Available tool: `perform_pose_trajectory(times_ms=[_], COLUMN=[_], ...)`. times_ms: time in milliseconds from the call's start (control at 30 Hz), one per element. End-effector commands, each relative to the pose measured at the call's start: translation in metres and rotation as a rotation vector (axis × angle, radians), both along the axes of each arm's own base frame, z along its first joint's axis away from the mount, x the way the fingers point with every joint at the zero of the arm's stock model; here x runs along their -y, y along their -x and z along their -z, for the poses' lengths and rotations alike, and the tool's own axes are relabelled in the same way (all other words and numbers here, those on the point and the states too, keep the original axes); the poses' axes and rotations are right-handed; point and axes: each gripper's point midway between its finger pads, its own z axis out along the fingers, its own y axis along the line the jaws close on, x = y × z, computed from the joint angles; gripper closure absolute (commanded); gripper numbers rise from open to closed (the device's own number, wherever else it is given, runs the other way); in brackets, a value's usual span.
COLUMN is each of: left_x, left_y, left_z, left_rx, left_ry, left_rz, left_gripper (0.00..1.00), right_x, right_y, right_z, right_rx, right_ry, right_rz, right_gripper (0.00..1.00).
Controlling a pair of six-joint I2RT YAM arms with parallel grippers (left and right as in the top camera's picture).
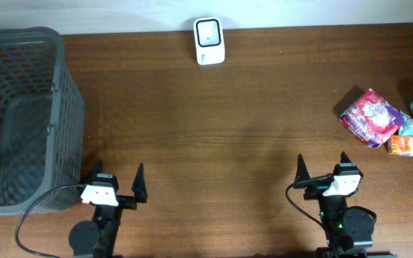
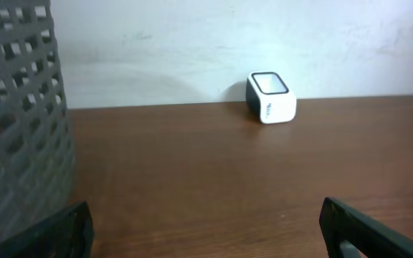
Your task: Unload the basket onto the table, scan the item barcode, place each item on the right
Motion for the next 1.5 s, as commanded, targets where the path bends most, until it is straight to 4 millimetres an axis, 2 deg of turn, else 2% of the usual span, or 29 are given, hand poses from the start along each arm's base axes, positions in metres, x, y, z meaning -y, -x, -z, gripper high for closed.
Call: perform_pose_trajectory(times_ms=[0,100,267,1467], left_x=[-0.005,-0.018,-0.019,-0.019], left_y=[0.000,-0.001,-0.001,-0.001], left_z=[0.003,0.005,0.005,0.005], left_rx=[-0.016,-0.020,-0.017,-0.016], left_ry=[0.102,0.096,0.052,0.052], left_rz=[-0.036,-0.114,-0.114,-0.114], left_gripper=[0.01,0.01,0.01,0.01], right_x=[0.000,0.000,0.000,0.000], right_y=[0.000,0.000,0.000,0.000], right_z=[0.003,0.003,0.003,0.003], right_rx=[-0.003,-0.003,-0.003,-0.003], right_ry=[0.001,0.001,0.001,0.001], right_rz=[0.001,0.001,0.001,0.002], right_gripper=[0.01,0.01,0.02,0.01])
